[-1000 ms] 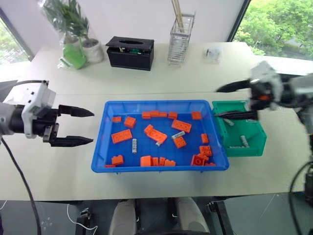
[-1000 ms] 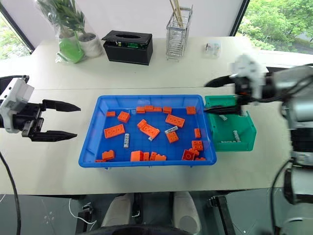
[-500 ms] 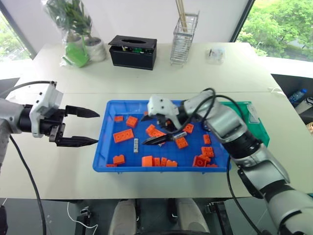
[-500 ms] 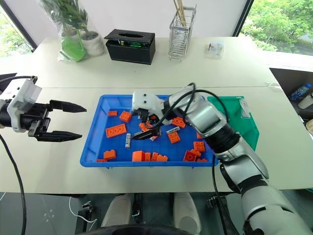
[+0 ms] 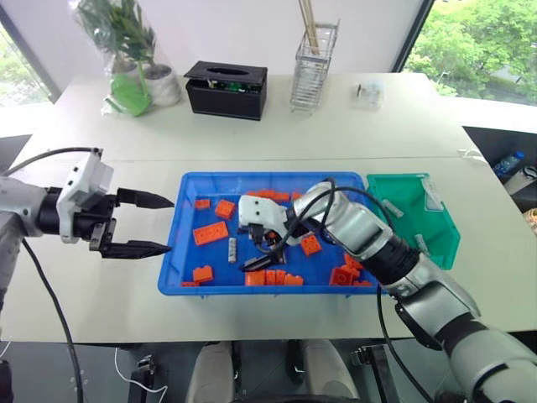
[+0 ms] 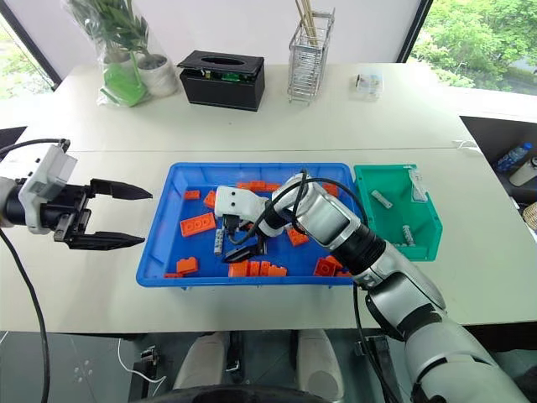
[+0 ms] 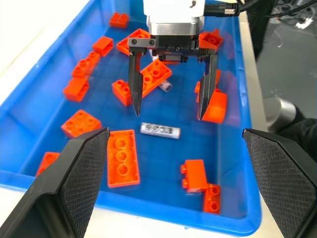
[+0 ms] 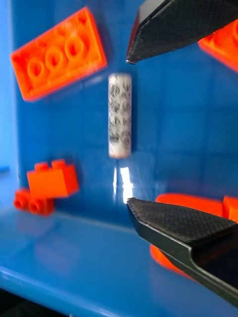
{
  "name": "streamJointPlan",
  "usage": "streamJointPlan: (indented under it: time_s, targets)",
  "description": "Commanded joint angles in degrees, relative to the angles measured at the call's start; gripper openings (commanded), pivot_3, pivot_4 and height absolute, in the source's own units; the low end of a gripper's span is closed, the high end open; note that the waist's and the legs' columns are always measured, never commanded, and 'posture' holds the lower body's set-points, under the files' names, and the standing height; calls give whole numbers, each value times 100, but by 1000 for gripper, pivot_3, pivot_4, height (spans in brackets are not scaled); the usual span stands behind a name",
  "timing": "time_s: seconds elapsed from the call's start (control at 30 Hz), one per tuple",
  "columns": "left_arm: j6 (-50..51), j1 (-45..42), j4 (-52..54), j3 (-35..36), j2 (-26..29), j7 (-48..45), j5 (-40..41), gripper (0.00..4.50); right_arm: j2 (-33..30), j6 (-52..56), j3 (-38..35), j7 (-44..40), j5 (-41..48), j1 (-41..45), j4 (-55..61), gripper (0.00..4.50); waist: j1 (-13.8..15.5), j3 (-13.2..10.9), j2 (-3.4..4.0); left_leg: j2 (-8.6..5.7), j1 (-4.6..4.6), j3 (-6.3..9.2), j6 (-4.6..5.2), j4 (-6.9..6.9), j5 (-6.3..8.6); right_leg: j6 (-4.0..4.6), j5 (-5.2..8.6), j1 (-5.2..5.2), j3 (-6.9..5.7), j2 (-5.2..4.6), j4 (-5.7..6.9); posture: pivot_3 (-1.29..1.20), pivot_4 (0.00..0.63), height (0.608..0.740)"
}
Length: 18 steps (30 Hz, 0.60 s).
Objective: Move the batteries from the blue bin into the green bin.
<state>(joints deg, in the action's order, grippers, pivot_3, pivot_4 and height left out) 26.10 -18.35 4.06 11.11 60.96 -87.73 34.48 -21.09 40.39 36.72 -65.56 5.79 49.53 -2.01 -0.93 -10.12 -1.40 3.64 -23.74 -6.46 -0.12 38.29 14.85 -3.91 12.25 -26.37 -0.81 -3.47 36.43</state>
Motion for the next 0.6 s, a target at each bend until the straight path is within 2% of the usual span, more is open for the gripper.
streamJointPlan:
  time_s: [0.03,0.47,0.5,0.57,0.6]
  targets:
    - [73,-3,170,239,94,55,150,4500,136,-206,118,121,-219,5,-52,4440,-1,0,-1,0,1,0,-1,0,0,0,0,0,0,0,0,0,150,736]
    - [221,-206,156,216,137,116,194,4500,470,-580,278,334,-728,-56,-783,4440,-10,4,-7,0,7,1,-2,-1,-1,1,1,4,0,2,1,0,150,736]
    - [220,-221,150,208,133,120,190,4500,483,-601,265,326,-741,-55,-810,4062,-14,5,-7,1,7,1,-2,-2,-1,1,1,4,0,2,1,0,150,736]
    - [217,-241,144,199,126,122,185,4500,468,-608,225,264,-709,-75,-763,3653,-12,5,-7,1,8,0,-2,-2,-1,1,1,4,0,3,1,0,150,736]
    - [217,-251,141,194,122,123,183,4500,452,-583,199,227,-674,-86,-696,3139,-12,5,-7,1,8,1,-2,-2,-1,1,1,5,0,3,1,0,150,736]
